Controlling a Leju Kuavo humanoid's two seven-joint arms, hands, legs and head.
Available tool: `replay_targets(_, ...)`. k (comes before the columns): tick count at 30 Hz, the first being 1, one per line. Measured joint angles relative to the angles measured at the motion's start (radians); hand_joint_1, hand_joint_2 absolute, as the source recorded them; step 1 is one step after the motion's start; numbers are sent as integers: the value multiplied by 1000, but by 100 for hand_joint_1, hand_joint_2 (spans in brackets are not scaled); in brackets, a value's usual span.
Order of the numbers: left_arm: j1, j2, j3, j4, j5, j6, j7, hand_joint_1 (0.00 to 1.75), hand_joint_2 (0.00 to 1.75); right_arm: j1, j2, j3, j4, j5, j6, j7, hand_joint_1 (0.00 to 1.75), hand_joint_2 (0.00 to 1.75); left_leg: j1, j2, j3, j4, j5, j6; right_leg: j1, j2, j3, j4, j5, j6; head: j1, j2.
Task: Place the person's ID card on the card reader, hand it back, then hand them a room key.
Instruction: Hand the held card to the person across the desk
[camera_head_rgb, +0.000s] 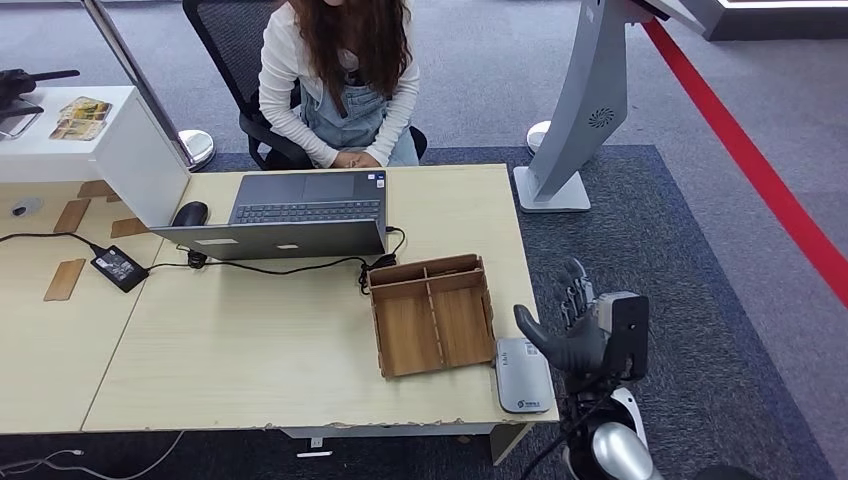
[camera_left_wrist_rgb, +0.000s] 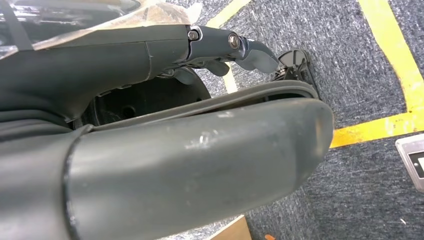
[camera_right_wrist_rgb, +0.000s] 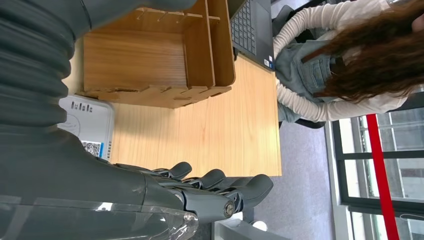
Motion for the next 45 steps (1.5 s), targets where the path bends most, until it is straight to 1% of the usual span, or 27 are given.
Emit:
replay_targets(18,0,1,-1,0,-8,1,4,0,0,7,-23,-6,-21,-5,-5,0,0,175,0,0,0,0,0,0,0,0,0,0,0,0,0,0)
replay_targets(45,0,1,-4,0,-24,3,12,0,0,7,-27,-7,-35,4,-2,0,0,175,0,0,0,0,0,0,0,0,0,0,0,0,0,0)
